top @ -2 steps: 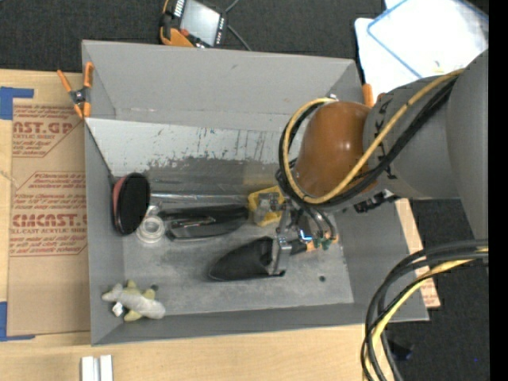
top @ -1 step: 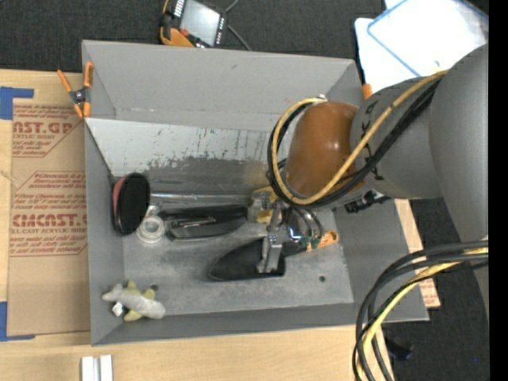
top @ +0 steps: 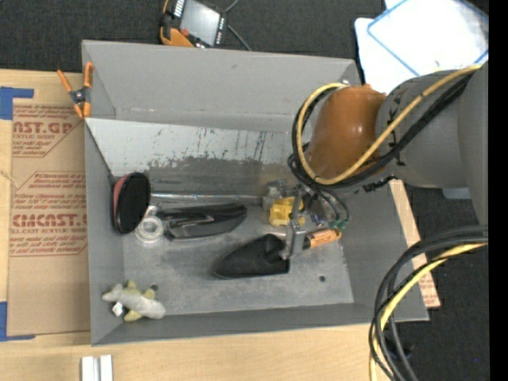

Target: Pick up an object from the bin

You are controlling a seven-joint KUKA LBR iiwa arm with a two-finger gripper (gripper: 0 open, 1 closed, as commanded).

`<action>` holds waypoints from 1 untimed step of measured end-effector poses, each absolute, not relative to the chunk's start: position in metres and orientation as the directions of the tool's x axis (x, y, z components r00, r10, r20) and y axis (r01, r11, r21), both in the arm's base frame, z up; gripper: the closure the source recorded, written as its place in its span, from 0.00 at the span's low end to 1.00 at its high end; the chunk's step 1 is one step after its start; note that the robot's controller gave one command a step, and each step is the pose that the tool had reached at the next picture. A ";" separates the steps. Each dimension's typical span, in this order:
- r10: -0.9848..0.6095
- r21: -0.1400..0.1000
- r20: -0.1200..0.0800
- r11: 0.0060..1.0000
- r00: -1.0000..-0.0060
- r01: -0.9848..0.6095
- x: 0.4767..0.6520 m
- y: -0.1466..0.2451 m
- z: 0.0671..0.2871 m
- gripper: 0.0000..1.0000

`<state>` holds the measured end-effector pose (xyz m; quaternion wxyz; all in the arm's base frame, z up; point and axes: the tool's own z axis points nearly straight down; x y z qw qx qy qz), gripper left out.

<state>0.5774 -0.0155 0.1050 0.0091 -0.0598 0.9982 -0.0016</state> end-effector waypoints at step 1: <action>0.025 0.004 -0.006 1.000 -1.000 0.025 0.529 0.050 0.068 0.00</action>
Offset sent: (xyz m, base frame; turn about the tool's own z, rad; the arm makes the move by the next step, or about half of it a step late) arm -0.0103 -0.0027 -0.0350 -0.2714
